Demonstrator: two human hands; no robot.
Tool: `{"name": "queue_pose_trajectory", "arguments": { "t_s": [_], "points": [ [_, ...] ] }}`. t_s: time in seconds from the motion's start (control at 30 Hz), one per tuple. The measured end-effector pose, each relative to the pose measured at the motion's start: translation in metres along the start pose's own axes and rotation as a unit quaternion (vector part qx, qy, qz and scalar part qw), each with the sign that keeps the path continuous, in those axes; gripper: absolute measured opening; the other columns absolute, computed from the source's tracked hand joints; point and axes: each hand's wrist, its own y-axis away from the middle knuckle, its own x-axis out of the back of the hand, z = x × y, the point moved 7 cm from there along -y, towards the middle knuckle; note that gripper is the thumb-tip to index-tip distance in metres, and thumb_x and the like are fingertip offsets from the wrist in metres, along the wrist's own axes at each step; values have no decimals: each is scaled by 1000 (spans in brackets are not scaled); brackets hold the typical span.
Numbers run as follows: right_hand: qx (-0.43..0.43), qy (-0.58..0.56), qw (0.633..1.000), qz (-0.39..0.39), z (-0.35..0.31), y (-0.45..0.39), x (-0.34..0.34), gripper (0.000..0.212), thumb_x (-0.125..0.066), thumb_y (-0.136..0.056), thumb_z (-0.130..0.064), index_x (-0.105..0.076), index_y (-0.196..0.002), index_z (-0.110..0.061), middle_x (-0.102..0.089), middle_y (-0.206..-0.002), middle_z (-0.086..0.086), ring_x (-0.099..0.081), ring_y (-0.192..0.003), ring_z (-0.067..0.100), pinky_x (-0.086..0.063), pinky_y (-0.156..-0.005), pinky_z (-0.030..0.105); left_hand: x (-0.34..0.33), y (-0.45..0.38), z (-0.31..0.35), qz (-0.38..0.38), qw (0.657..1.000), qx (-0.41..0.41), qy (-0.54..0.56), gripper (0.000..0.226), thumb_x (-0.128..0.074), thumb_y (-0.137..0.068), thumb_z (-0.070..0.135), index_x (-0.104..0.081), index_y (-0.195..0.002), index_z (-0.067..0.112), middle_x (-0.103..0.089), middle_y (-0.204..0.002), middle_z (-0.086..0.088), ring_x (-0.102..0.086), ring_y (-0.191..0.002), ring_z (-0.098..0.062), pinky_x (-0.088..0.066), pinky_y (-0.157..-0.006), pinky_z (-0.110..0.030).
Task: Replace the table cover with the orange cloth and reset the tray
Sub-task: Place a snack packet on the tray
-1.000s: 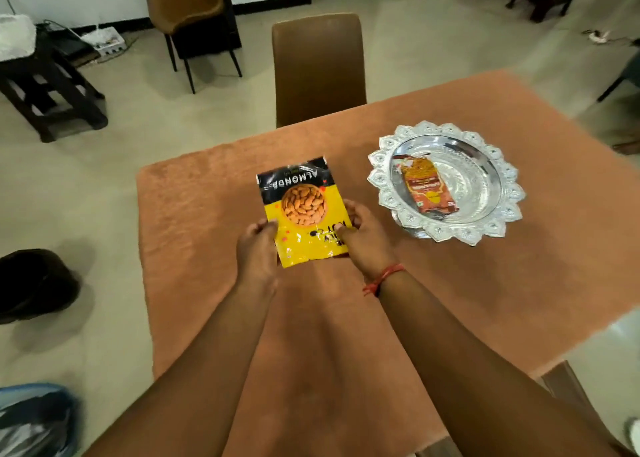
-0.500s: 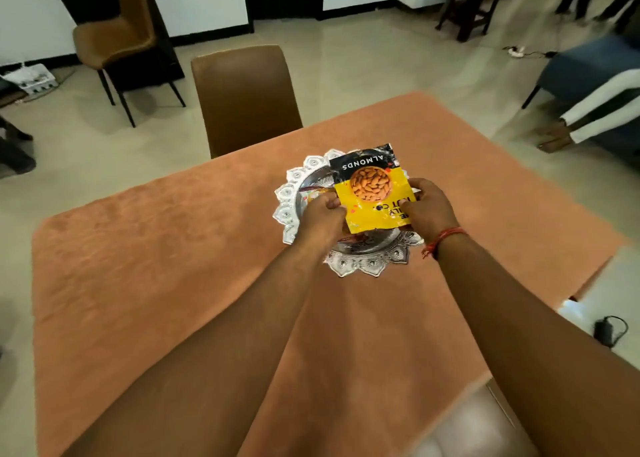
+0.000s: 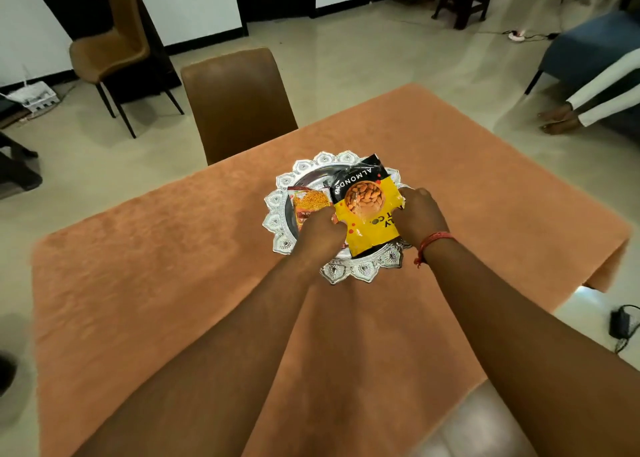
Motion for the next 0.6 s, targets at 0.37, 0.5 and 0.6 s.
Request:
{"name": "queue_pose_trajectory", "arguments": {
  "t_s": [0.37, 0.5, 0.6],
  "points": [
    [21, 142, 984, 102, -15, 25, 5, 41, -53, -94, -33, -57, -127, -10, -47, -124, 15, -44, -115, 39, -44, -91, 49, 30, 13, -18, 36, 997, -46, 43, 42, -50, -98, 16, -52, -139, 18, -57, -138, -1, -53, -124, -13, -46, -105, -36],
    [41, 173, 979, 100, -30, 48, -4, 47, -55, -93, -38, -52, -134, -15, -39, -143, 12, -36, -129, 37, -38, -100, 53, 44, 27, -27, 42, 994, -97, 4, 42, -50, -98, 14, -52, -140, 17, -55, -141, 1, -53, -125, -14, -43, -103, -29],
    [66, 200, 971, 110, -45, 71, -10, 53, -53, -94, -43, -45, -141, -19, -26, -157, 11, -24, -143, 37, -27, -111, 57, 60, 43, -36, 53, 986, -145, -64, 43, -53, -98, 18, -51, -141, 16, -55, -139, 0, -52, -122, -14, -40, -98, -23]
  ]
}}
